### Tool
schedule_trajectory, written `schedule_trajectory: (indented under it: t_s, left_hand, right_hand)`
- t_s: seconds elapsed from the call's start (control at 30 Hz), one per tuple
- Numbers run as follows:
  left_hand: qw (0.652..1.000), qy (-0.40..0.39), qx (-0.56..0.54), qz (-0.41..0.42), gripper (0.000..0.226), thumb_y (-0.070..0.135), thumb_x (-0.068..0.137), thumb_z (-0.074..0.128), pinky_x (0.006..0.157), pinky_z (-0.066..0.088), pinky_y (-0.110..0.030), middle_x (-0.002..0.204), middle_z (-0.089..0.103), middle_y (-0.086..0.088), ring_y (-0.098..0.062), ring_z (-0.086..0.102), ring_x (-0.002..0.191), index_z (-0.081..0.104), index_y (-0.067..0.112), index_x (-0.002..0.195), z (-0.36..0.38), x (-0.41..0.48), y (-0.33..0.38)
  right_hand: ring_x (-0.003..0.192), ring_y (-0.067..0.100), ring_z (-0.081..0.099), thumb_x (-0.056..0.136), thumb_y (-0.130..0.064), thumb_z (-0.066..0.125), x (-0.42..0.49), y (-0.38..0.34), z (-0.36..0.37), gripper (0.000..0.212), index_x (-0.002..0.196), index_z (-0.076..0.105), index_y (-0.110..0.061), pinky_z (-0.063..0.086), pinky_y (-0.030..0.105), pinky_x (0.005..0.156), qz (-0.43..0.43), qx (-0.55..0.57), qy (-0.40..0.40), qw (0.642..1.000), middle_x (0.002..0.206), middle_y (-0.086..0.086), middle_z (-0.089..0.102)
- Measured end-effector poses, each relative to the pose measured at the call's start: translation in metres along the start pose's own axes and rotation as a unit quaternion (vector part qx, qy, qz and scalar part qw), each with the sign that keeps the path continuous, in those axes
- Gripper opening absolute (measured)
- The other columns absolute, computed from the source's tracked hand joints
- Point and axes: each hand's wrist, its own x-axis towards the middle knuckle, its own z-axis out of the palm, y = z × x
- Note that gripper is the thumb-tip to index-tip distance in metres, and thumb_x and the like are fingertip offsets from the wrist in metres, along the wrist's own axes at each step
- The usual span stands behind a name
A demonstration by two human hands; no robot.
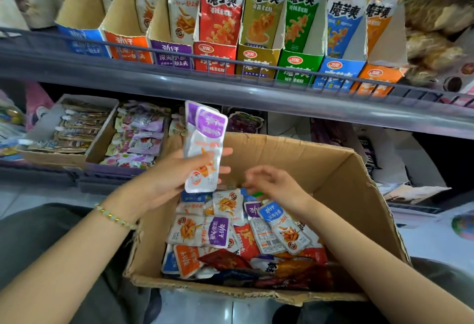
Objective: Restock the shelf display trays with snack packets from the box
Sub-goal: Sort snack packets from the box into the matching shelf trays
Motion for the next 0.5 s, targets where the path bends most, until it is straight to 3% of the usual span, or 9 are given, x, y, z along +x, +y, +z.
schedule_trajectory:
  t_s: [0.1, 0.17, 0.3, 0.33, 0.4, 0.47, 0.5]
  left_hand:
    - [0.998, 0.000, -0.053, 0.022, 0.034, 0.022, 0.095, 0.044, 0.084, 0.056, -0.027, 0.118, 0.068, 0.004, -0.019, 0.067, 0.105, 0.050, 0.027, 0.128, -0.021, -0.009, 0.005]
    - [0.997, 0.009, -0.078, 0.018, 0.035, 0.025, 0.093, 0.045, 0.082, 0.056, -0.027, 0.114, 0.070, 0.001, -0.019, 0.068, 0.103, 0.052, 0.027, 0.127, -0.031, -0.011, 0.005]
    - [0.992, 0.021, -0.120, 0.014, 0.040, 0.041, 0.093, 0.039, 0.079, 0.058, -0.029, 0.111, 0.071, -0.004, -0.023, 0.069, 0.101, 0.054, 0.025, 0.126, -0.045, -0.016, 0.007]
    - [0.991, 0.029, -0.127, 0.020, 0.040, 0.043, 0.093, 0.037, 0.079, 0.058, -0.029, 0.110, 0.071, -0.004, -0.023, 0.069, 0.100, 0.054, 0.025, 0.126, -0.048, -0.018, 0.008]
    - [0.989, 0.056, -0.134, 0.039, 0.039, 0.044, 0.097, 0.033, 0.079, 0.058, -0.029, 0.109, 0.072, -0.003, -0.022, 0.069, 0.099, 0.054, 0.026, 0.124, -0.053, -0.018, 0.010]
    - [0.984, 0.086, -0.141, 0.063, 0.039, 0.044, 0.099, 0.030, 0.078, 0.058, -0.029, 0.107, 0.073, -0.002, -0.022, 0.070, 0.097, 0.053, 0.026, 0.125, -0.057, -0.018, 0.011]
    - [0.980, 0.104, -0.149, 0.074, 0.039, 0.044, 0.099, 0.030, 0.078, 0.058, -0.030, 0.106, 0.073, -0.001, -0.021, 0.070, 0.097, 0.052, 0.026, 0.125, -0.059, -0.017, 0.011]
  right_hand:
    - [0.106, 0.015, 0.059, 0.088, -0.035, 0.067, 0.021, 0.024, 0.022, 0.041, 0.123, 0.058, -0.016, 0.049, 0.025, 0.089, 0.063, -0.158, -0.144, 0.975, 0.118, 0.003, 0.063]
    - [0.109, 0.014, 0.054, 0.083, -0.041, 0.071, 0.032, 0.036, 0.046, 0.054, 0.127, 0.054, -0.017, 0.046, 0.028, 0.096, 0.073, -0.212, -0.183, 0.957, 0.121, 0.001, 0.057]
    - [0.095, 0.018, 0.046, 0.076, -0.042, 0.078, 0.046, 0.045, 0.075, 0.053, 0.110, 0.050, -0.012, 0.039, 0.029, 0.076, 0.038, -0.366, -0.184, 0.911, 0.105, 0.001, 0.045]
    - [0.097, 0.020, 0.048, 0.077, -0.040, 0.078, 0.048, 0.046, 0.074, 0.052, 0.110, 0.051, -0.011, 0.041, 0.031, 0.078, 0.031, -0.364, -0.172, 0.915, 0.108, 0.003, 0.048]
    - [0.097, 0.019, 0.056, 0.079, -0.027, 0.078, 0.049, 0.043, 0.063, 0.042, 0.109, 0.057, -0.006, 0.048, 0.039, 0.088, 0.030, -0.260, -0.126, 0.957, 0.110, 0.009, 0.060]
    - [0.079, 0.018, 0.063, 0.080, -0.009, 0.076, 0.043, 0.030, 0.045, 0.023, 0.094, 0.062, 0.003, 0.055, 0.041, 0.081, 0.007, -0.098, -0.058, 0.994, 0.090, 0.020, 0.068]
    - [0.073, 0.017, 0.065, 0.082, -0.005, 0.073, 0.039, 0.019, 0.034, 0.018, 0.093, 0.064, 0.006, 0.056, 0.034, 0.074, -0.004, -0.037, -0.024, 0.999, 0.085, 0.022, 0.070]
